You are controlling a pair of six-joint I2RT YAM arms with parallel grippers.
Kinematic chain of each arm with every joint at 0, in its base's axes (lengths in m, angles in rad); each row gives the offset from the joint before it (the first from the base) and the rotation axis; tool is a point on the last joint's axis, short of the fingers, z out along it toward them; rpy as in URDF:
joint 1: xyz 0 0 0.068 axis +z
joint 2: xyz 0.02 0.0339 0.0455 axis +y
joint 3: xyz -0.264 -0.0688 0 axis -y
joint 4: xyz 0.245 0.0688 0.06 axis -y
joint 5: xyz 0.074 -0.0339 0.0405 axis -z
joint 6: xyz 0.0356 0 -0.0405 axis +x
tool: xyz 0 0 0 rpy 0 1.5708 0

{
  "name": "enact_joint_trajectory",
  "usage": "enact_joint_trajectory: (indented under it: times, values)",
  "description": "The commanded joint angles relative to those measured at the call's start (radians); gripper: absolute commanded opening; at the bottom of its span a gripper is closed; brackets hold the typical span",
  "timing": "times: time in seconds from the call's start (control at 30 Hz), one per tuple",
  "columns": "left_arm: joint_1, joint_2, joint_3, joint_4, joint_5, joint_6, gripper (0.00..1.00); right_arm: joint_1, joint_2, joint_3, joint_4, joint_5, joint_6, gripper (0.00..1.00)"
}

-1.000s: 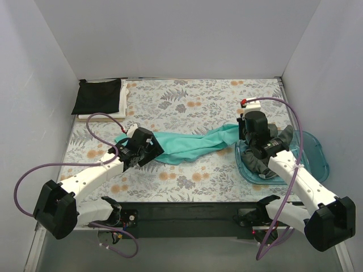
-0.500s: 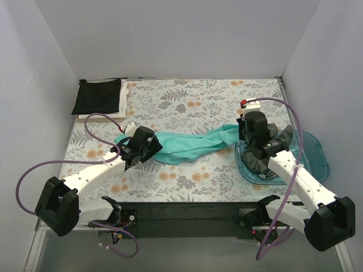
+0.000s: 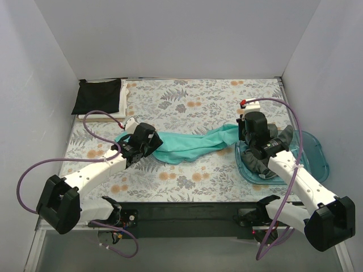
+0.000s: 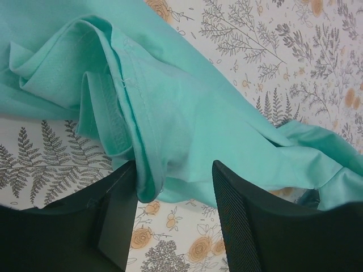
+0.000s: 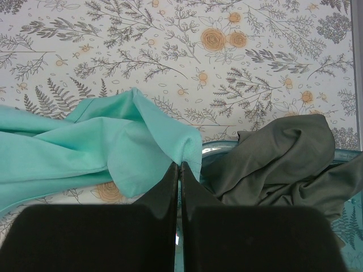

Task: Fold and stack the t-shirts
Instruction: Flatten the tshirt out

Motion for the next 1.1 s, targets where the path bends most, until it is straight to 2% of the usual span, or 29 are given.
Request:
enact_joint_trajectory:
  times: [0.0, 0.33, 0.53, 0.8, 0.9, 0.97, 1.07]
  values:
    - [0.001, -0.043, 0.039, 0.001, -0.063, -0.004, 0.51, -0.004, -0.013, -0.003, 0.04, -0.001, -0.004, 0.01]
    - [0.0, -0.075, 0.036, -0.01, -0.052, -0.036, 0.48, -0.006, -0.005, -0.002, 0.041, 0.0, -0.005, 0.01]
    - [0.001, -0.062, 0.038, -0.006, -0.014, -0.039, 0.43, -0.006, -0.002, -0.002, 0.041, 0.0, -0.007, 0.01]
    - [0.001, -0.048, 0.041, -0.027, -0.057, -0.039, 0.26, -0.004, -0.008, -0.002, 0.041, 0.002, -0.008, 0.01]
    - [0.0, -0.031, 0.051, -0.059, -0.089, -0.042, 0.23, -0.004, -0.011, -0.003, 0.041, 0.002, -0.01, 0.01]
    - [0.001, -0.02, 0.059, -0.088, -0.103, -0.051, 0.17, -0.004, -0.013, -0.003, 0.04, 0.003, -0.01, 0.01]
    - [0.001, 0.003, 0.076, -0.122, -0.114, -0.064, 0.19, -0.006, -0.013, -0.003, 0.041, -0.001, -0.008, 0.01]
